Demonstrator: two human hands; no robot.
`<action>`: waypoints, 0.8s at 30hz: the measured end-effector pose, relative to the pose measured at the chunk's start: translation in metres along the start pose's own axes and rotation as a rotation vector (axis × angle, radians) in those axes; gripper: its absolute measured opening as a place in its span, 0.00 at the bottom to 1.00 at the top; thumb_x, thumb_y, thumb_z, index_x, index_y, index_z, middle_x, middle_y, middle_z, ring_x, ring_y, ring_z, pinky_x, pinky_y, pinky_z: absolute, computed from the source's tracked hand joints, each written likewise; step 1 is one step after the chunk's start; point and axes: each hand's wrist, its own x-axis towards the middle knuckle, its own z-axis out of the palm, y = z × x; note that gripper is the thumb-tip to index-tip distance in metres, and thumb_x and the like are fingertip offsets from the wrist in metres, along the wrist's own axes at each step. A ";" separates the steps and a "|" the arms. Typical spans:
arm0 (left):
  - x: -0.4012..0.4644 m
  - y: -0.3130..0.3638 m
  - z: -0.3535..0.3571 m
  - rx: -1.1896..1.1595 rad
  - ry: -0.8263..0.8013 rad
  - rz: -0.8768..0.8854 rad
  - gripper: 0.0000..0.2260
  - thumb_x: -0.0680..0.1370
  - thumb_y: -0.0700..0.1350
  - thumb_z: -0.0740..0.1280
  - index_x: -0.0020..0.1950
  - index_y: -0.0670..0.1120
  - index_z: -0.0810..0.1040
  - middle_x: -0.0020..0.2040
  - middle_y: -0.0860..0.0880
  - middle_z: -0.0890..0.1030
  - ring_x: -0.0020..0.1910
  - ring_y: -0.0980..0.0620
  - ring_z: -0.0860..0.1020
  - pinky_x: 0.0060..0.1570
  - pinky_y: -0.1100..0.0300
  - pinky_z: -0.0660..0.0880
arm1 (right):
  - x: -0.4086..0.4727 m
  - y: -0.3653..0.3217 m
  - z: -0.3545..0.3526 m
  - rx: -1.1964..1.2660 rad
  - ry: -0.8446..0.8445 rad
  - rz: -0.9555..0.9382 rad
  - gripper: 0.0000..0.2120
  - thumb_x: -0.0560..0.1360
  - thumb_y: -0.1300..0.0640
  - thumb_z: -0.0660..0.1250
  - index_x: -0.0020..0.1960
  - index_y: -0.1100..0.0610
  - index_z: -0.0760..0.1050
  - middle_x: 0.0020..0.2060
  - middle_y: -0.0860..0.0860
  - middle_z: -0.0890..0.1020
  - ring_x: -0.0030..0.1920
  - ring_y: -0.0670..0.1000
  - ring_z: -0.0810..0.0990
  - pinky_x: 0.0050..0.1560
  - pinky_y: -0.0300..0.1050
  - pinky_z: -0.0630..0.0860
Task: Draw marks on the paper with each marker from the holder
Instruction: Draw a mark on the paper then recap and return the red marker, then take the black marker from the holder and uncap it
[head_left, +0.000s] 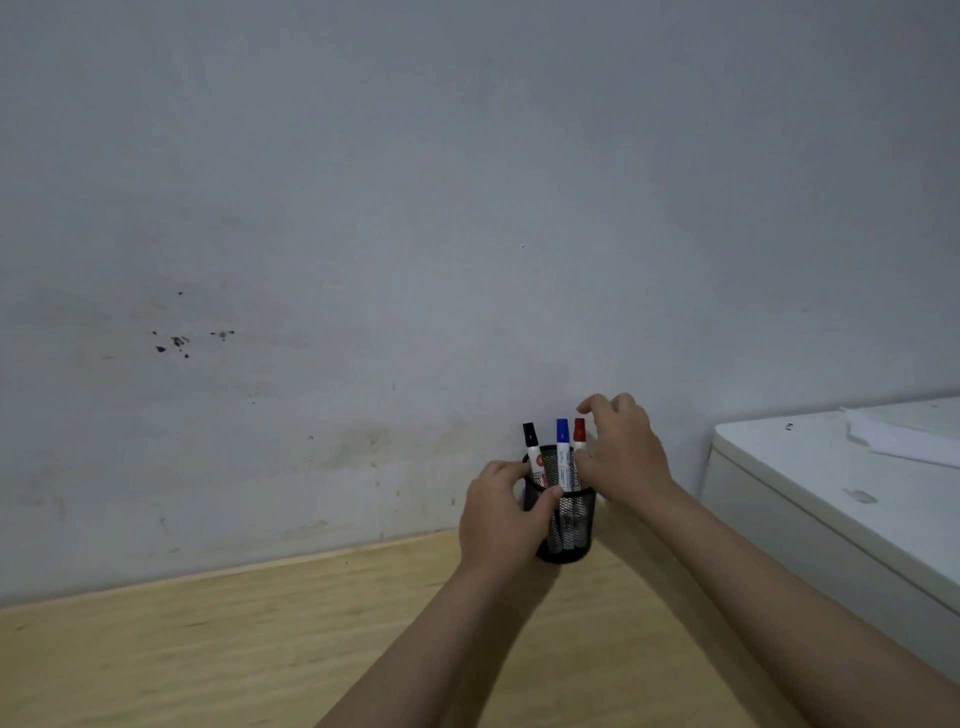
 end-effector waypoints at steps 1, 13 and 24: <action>0.000 0.000 0.000 -0.004 0.004 -0.005 0.19 0.71 0.54 0.70 0.58 0.47 0.79 0.55 0.50 0.79 0.56 0.52 0.76 0.55 0.54 0.76 | -0.001 -0.002 0.001 -0.009 0.053 -0.077 0.18 0.68 0.60 0.69 0.57 0.56 0.73 0.47 0.55 0.74 0.48 0.55 0.74 0.42 0.46 0.71; 0.000 -0.001 -0.003 0.020 -0.029 -0.007 0.19 0.71 0.57 0.68 0.58 0.50 0.78 0.55 0.53 0.80 0.56 0.53 0.76 0.51 0.54 0.77 | 0.012 -0.020 0.009 -0.019 -0.030 -0.270 0.10 0.72 0.50 0.67 0.51 0.53 0.76 0.43 0.50 0.75 0.46 0.52 0.73 0.45 0.47 0.68; -0.057 0.044 -0.061 -0.521 0.049 -0.136 0.07 0.78 0.45 0.63 0.51 0.52 0.80 0.44 0.52 0.84 0.43 0.53 0.84 0.42 0.65 0.78 | -0.062 -0.063 -0.054 0.398 0.325 -0.474 0.06 0.69 0.65 0.71 0.45 0.61 0.79 0.38 0.52 0.82 0.38 0.47 0.79 0.42 0.38 0.76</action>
